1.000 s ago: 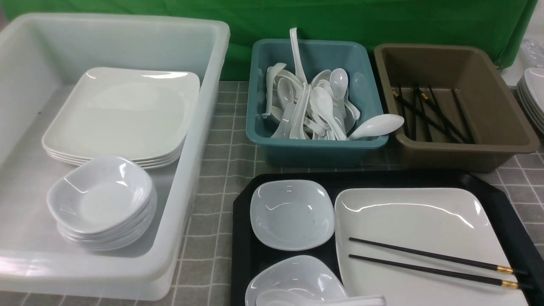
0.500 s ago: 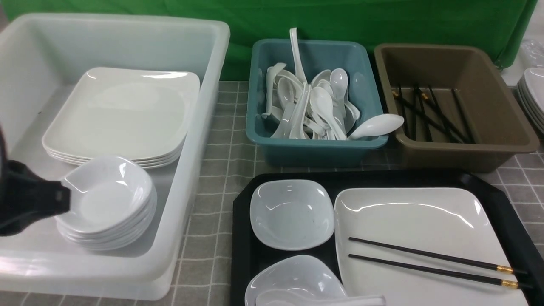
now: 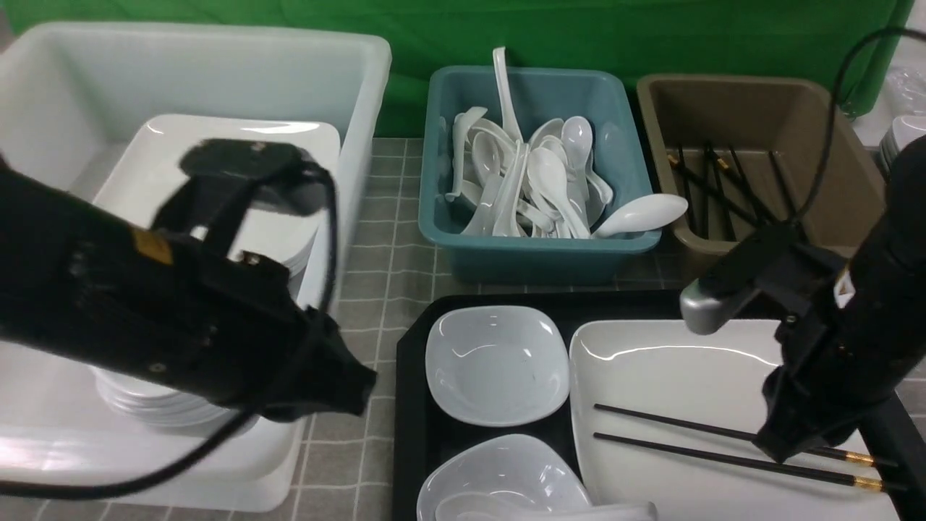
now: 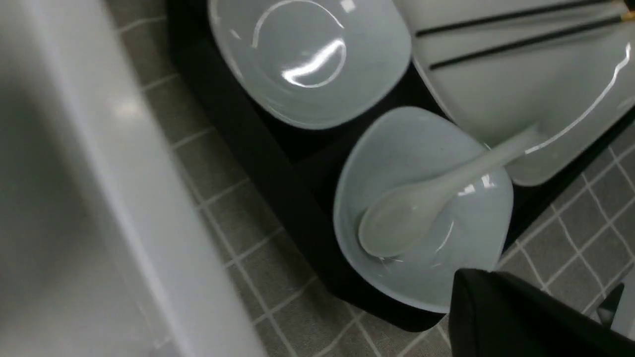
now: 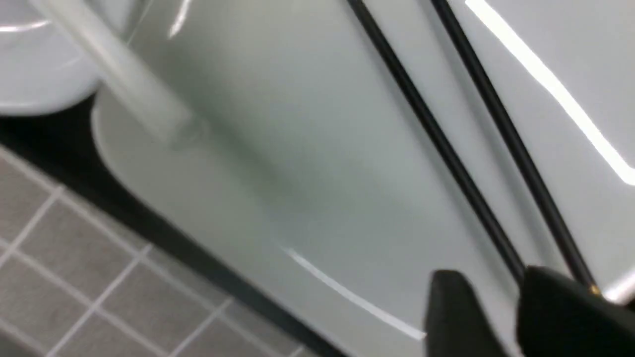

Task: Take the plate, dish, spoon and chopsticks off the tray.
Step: Use the right arm to grab a pair of chopsticks from the plate

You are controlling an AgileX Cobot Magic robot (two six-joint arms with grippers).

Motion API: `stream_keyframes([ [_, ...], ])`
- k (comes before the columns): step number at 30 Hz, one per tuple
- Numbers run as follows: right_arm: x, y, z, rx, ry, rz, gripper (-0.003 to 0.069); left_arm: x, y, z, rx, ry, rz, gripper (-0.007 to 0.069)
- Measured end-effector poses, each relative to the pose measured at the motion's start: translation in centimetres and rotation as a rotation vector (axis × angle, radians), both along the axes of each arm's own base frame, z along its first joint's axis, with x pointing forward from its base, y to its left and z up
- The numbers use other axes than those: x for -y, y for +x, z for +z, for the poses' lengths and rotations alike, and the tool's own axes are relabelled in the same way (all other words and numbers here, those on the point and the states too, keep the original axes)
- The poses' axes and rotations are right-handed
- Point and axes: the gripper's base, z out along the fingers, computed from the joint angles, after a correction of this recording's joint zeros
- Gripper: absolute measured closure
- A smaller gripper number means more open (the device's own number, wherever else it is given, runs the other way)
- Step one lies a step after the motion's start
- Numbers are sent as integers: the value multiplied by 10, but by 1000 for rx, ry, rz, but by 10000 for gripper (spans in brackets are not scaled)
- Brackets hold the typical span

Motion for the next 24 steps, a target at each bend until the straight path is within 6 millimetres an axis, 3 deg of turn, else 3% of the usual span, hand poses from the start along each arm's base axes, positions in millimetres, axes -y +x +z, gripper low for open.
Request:
stream_keyframes([
  [3, -5, 12, -20, -13, -7, 33, 134, 27, -1, -11, 20, 54, -105, 624],
  [5, -8, 19, -32, -23, -13, 68, 41, 44, 0, -16, 46, 88, -168, 624],
  [7, -10, 22, -41, -32, -18, 96, -3, 56, 3, -21, 75, 118, -206, 624],
  [13, -12, 30, -60, -51, -49, 133, 25, 80, 20, -32, 121, 130, -228, 624],
  [24, -12, 35, -80, -95, -87, 158, 117, 85, 28, -32, 180, 115, -216, 624],
])
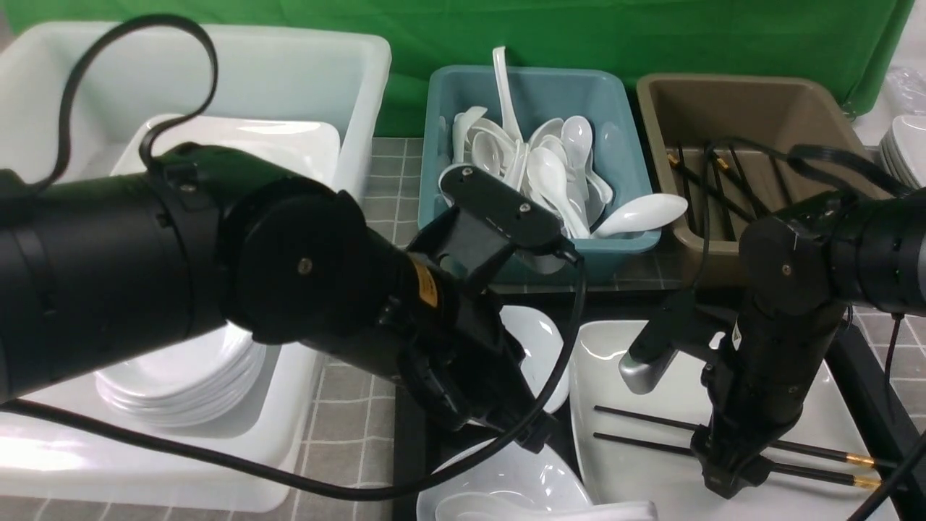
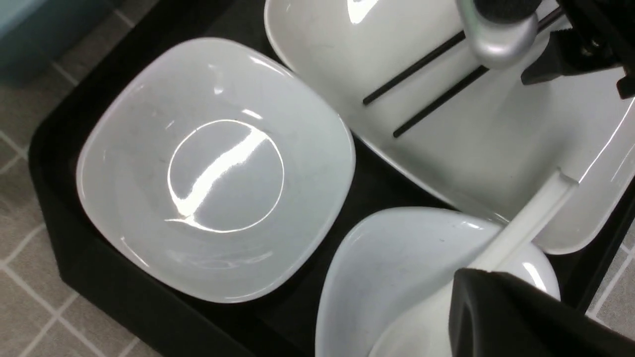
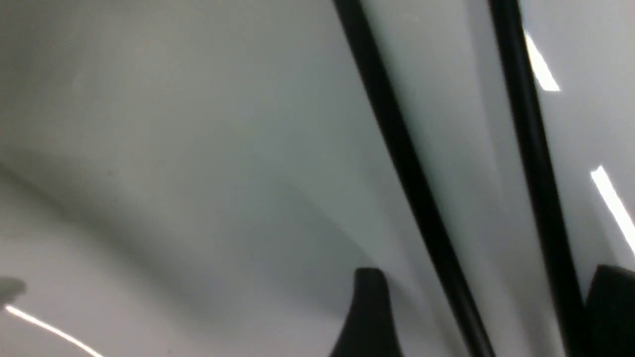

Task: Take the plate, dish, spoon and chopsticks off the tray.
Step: Use the right arm to grab a pair of chopsticks from the plate, then use the right arm to put the chopsticks into the small storage box on the right

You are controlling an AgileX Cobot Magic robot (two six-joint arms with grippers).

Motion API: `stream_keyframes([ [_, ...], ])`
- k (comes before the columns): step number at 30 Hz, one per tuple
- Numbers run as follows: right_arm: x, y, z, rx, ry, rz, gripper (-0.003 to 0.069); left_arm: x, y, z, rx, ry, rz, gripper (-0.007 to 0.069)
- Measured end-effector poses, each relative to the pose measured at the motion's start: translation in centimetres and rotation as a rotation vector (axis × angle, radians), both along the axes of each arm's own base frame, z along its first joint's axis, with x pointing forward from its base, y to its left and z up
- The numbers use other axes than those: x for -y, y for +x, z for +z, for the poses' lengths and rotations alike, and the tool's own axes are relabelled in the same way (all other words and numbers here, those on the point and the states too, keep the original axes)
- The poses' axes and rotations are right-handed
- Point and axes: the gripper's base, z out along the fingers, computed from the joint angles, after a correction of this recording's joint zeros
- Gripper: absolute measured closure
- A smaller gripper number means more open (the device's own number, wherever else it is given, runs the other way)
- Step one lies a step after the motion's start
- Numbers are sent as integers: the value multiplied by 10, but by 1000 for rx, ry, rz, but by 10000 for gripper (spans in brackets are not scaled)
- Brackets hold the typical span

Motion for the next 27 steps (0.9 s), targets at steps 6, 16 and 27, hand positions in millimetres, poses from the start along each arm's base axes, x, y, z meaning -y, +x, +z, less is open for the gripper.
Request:
stream_keyframes([
  [6, 1, -1, 0, -17, -12, 1, 382, 2, 4, 3, 47, -37, 9, 624],
  [16, 1, -1, 9, -45, -25, -24, 522, 8, 13, 13, 166, -139, 42, 624],
  [27, -1, -8, 101, 149, 151, -86, 522, 14, 26, 33, 330, -309, 108, 624],
])
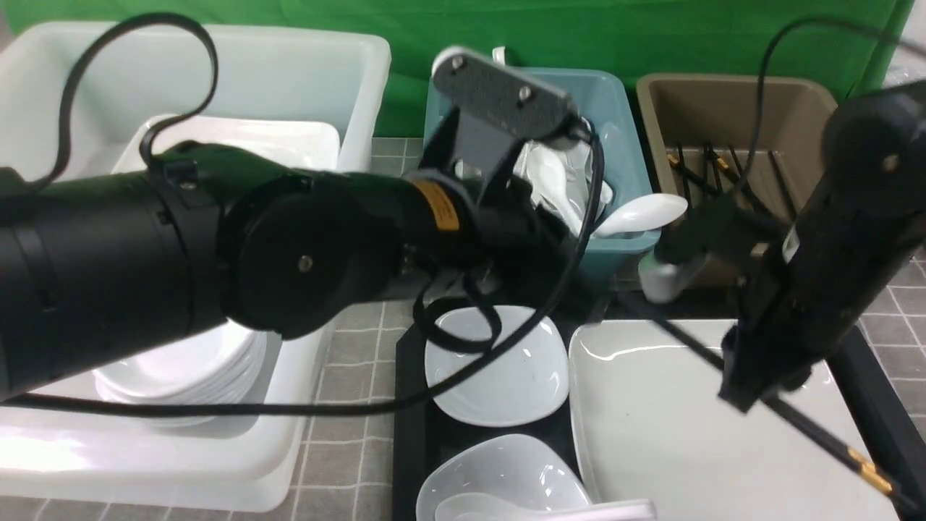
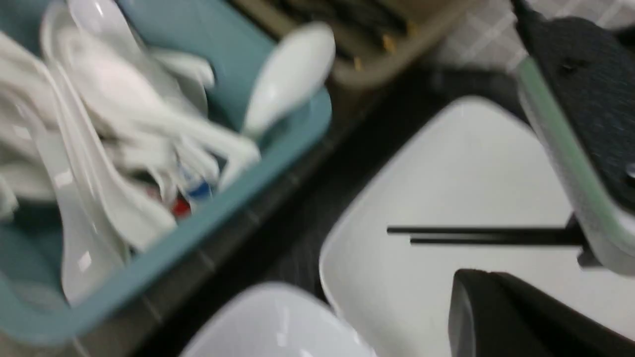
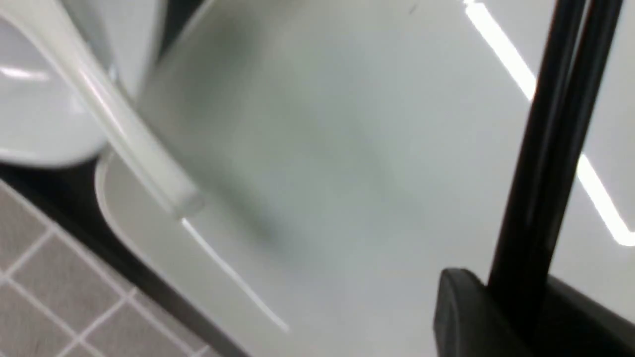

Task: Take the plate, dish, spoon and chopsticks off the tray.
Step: Use the right arm to put the chopsticks into the small storage box on the right

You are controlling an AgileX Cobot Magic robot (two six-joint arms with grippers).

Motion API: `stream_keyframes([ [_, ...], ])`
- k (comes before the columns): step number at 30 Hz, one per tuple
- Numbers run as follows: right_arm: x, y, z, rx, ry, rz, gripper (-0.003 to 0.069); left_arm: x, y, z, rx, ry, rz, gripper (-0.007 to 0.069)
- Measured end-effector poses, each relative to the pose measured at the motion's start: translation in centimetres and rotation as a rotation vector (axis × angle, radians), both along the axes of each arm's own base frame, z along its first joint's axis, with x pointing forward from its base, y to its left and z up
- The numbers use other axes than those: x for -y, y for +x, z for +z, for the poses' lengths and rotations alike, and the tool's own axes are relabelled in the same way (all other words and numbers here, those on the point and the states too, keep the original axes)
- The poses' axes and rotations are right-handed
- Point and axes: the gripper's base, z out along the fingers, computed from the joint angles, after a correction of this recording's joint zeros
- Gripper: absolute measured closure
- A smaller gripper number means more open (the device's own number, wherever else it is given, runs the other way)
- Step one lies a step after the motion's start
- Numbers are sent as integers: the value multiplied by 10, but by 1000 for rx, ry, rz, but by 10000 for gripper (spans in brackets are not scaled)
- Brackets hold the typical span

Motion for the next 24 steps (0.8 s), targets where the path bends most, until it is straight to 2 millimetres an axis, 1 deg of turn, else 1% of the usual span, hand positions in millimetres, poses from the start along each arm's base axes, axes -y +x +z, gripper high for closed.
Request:
stream_keyframes([
  [2, 3, 10, 21, 106, 53, -50, 522, 2, 4, 13, 67, -60, 14, 624],
  [4, 18, 37, 55, 327, 157, -181, 522, 5, 10, 34, 161, -142, 30, 624],
  [5, 25, 48, 66, 408, 191, -229, 522, 6, 11, 39, 181, -158, 33, 624],
  [6, 28, 51, 67, 425, 197, -245, 522, 6, 11, 40, 185, -162, 34, 624],
  [8, 40, 69, 83, 567, 255, -318, 522, 7, 12, 49, 216, -193, 39, 624],
  [9, 51, 83, 92, 668, 291, -366, 522, 7, 13, 51, 230, -205, 42, 624],
  [11, 62, 101, 98, 777, 332, -422, 522, 7, 13, 53, 244, -217, 45, 624],
  [12, 68, 112, 99, 834, 356, -454, 522, 7, 14, 54, 252, -223, 47, 624],
  [13, 70, 115, 97, 838, 360, -465, 522, 7, 14, 55, 254, -224, 48, 624],
  [14, 76, 127, 93, 885, 379, -490, 522, 7, 14, 55, 260, -229, 49, 624],
  [15, 78, 132, 90, 894, 382, -501, 522, 7, 14, 56, 263, -231, 50, 624],
  [16, 81, 140, 83, 904, 385, -515, 522, 7, 14, 55, 264, -231, 49, 624],
  [19, 87, 165, 50, 911, 380, -538, 522, 9, 15, 52, 253, -219, 47, 624],
  [21, 88, 174, 36, 917, 381, -542, 522, 9, 15, 50, 239, -198, 39, 624],
  [22, 88, 175, 34, 916, 381, -542, 522, 9, 15, 49, 236, -195, 38, 624],
  [24, 88, 182, 18, 897, 373, -547, 510, 9, 14, 46, 208, -162, 28, 624],
])
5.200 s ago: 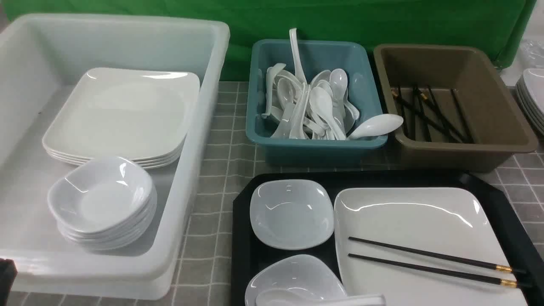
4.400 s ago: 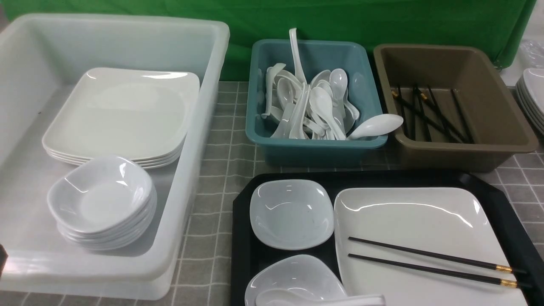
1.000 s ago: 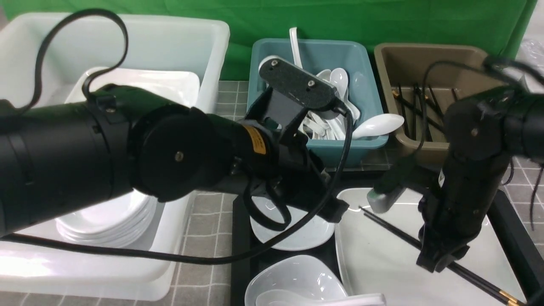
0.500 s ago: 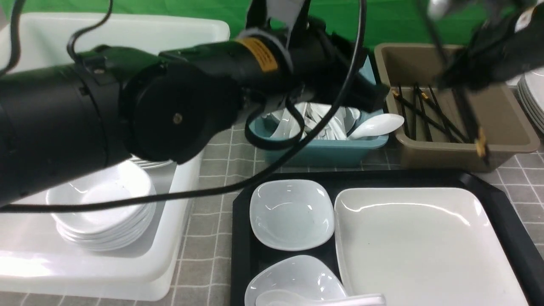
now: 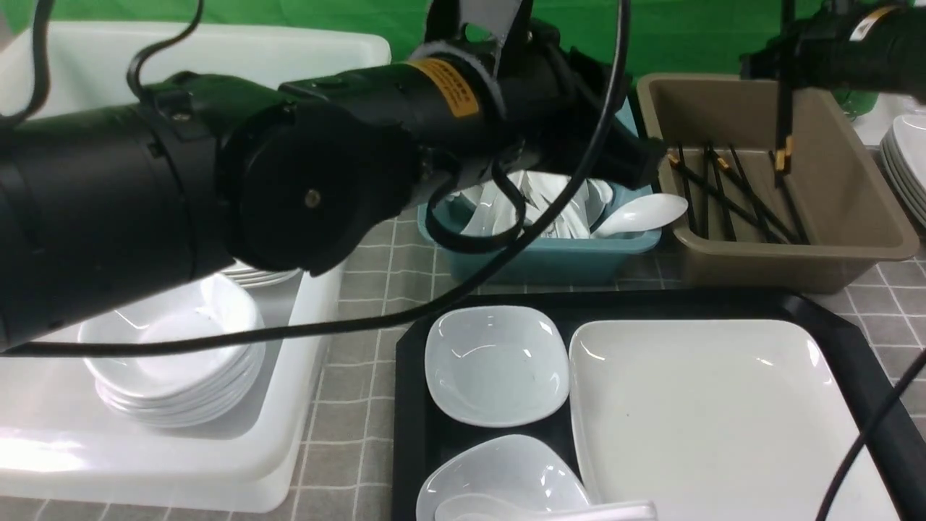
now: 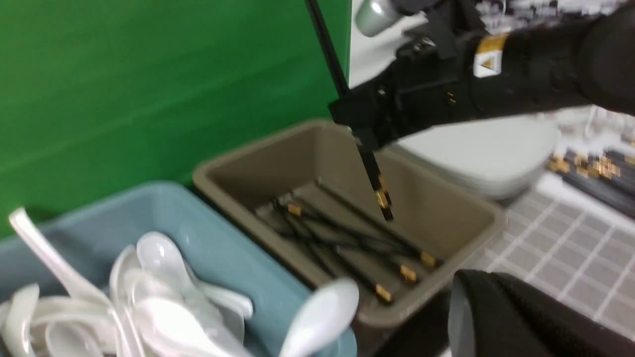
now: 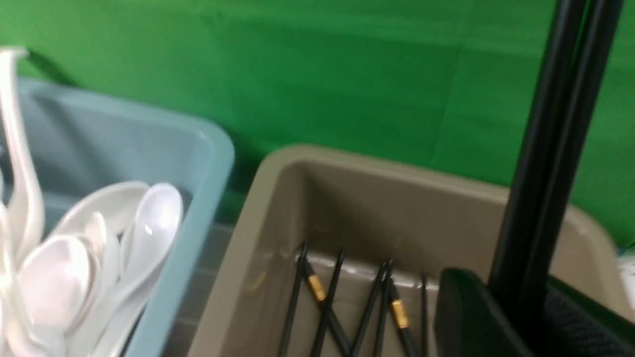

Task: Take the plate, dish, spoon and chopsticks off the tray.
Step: Use the right arm to put the chopsticks into the small storage box on the right, then use the left arm to grab a soup spoon from the plate

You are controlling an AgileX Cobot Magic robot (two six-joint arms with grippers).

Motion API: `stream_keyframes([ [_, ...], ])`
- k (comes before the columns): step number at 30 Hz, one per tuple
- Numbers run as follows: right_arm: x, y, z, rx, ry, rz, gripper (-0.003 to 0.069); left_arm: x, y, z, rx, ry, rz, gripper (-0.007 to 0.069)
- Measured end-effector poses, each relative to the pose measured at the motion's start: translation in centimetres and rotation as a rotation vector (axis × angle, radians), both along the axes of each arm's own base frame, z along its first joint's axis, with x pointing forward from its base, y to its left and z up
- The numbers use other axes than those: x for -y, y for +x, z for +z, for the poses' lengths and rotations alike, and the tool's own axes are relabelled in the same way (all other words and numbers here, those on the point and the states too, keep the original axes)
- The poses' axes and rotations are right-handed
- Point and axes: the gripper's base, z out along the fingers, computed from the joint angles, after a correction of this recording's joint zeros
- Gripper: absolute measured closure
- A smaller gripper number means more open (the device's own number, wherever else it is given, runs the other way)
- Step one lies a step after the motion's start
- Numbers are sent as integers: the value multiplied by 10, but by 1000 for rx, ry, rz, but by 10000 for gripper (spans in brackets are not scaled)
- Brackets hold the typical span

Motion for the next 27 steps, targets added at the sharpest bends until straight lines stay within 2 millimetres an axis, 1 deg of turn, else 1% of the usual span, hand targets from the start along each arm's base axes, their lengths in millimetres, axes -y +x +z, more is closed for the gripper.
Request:
stream_keyframes([
  [1, 0, 2, -6, -16, 1, -1, 502, 0, -1, -2, -13, 14, -4, 624],
  [2, 0, 4, -15, -45, 6, -5, 447, 0, -2, -5, -40, 46, -13, 624],
  [7, 0, 1, -26, -139, 12, -10, 309, -2, -7, -18, -132, 158, -42, 624],
  [10, 0, -8, -21, -211, 10, -9, 292, -4, -10, -24, -191, 216, -56, 624],
  [12, 1, -25, -1, -275, 6, -6, 323, -6, -14, -31, -249, 275, -71, 624],
  [13, 1, -35, 11, -297, 5, -4, 354, -7, -15, -33, -273, 295, -75, 624],
  [14, 2, -42, 19, -311, 4, -3, 385, -8, -16, -34, -286, 305, -77, 624],
  [15, 3, -56, 34, -342, 1, -1, 436, -9, -17, -36, -312, 322, -80, 624],
  [16, 3, -66, 44, -364, 2, 0, 473, -9, -18, -37, -322, 330, -82, 624],
  [18, 3, -93, 66, -428, 15, 14, 561, -10, -20, -39, -351, 348, -84, 624],
  [19, 2, -106, 74, -460, 24, 28, 595, -11, -21, -40, -363, 357, -85, 624],
  [20, 1, -123, 83, -500, 30, 58, 619, -12, -22, -42, -386, 372, -88, 624],
  [23, -3, -146, 89, -552, 50, 117, 631, -13, -25, -44, -422, 392, -94, 624],
  [25, -9, -174, 90, -586, 87, 201, 632, -14, -27, -47, -457, 417, -102, 624],
  [26, -10, -181, 90, -589, 98, 223, 632, -15, -28, -48, -465, 423, -104, 624],
  [27, -14, -196, 88, -594, 127, 268, 632, -16, -29, -49, -481, 438, -107, 624],
])
